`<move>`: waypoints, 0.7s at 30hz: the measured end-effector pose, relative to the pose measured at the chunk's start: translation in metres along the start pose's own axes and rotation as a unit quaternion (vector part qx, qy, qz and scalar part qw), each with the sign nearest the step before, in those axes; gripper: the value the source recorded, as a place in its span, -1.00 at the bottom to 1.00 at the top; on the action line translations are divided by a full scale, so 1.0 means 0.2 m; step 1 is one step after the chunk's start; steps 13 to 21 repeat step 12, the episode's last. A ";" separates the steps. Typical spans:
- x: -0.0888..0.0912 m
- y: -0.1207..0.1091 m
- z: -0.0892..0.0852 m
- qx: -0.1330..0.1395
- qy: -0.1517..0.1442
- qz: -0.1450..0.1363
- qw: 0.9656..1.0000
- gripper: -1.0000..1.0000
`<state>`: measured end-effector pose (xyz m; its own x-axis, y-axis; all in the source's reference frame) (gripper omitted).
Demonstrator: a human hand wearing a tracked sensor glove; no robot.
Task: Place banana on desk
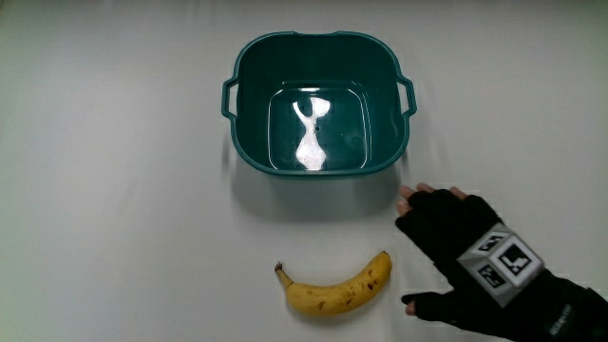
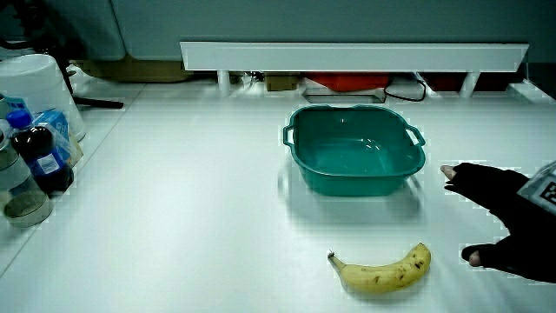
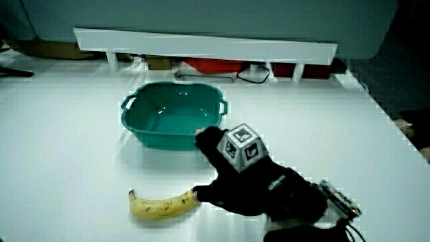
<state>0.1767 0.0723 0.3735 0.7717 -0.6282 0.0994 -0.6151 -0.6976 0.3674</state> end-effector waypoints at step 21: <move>0.04 -0.21 0.02 0.064 0.031 -0.031 0.997 -1.00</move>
